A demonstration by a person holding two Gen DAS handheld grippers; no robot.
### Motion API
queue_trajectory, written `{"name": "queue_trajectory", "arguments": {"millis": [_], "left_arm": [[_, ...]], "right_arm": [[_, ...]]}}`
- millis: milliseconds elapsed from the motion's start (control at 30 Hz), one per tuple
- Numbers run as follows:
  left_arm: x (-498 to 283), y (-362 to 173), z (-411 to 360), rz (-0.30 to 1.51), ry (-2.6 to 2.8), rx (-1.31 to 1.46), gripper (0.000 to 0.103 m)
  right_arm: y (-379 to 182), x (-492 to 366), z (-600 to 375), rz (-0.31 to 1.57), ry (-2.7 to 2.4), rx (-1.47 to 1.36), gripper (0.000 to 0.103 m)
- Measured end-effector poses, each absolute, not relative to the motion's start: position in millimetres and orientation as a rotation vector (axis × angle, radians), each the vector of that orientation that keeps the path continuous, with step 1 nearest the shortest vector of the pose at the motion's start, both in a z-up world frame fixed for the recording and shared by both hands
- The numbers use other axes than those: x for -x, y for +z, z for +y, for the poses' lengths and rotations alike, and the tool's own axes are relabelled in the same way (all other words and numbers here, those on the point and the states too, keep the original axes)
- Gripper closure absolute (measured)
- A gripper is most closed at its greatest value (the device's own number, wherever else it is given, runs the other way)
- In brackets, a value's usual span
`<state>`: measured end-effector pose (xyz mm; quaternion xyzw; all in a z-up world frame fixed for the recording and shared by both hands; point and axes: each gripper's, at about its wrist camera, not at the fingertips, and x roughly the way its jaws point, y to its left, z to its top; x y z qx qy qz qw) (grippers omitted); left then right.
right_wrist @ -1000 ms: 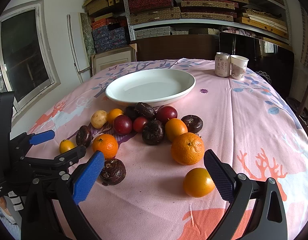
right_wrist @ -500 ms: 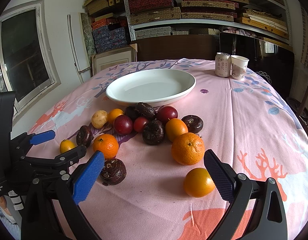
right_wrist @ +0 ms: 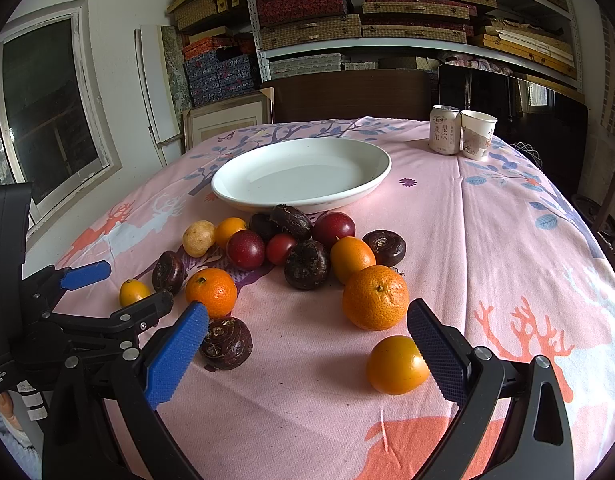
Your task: Organize fruits
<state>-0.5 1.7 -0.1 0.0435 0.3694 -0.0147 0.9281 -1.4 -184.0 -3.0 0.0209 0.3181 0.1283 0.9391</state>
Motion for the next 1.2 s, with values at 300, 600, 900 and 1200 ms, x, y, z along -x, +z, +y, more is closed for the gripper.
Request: {"name": "queue_trajectory", "arguments": {"millis": [300, 600, 900, 1200], "left_arm": [[-0.2, -5.3, 5.5, 0.761, -0.03, -0.087, 0.004], [-0.1, -6.3, 6.0, 0.763, -0.031, -0.087, 0.004], [0.3, -9.2, 6.7, 0.768, -0.033, -0.086, 0.004], [-19.9, -35.4, 17.9, 0.972, -0.065, -0.089, 0.004]], "right_arm": [[-2.5, 2.4, -185.8, 0.65, 0.262, -0.042, 0.003], [-2.1, 2.6, -186.4, 0.649, 0.263, -0.043, 0.003], [-2.6, 2.7, -185.8, 0.654, 0.264, -0.044, 0.003], [-18.6, 15.3, -178.2, 0.776, 0.242, 0.217, 0.003]]}}
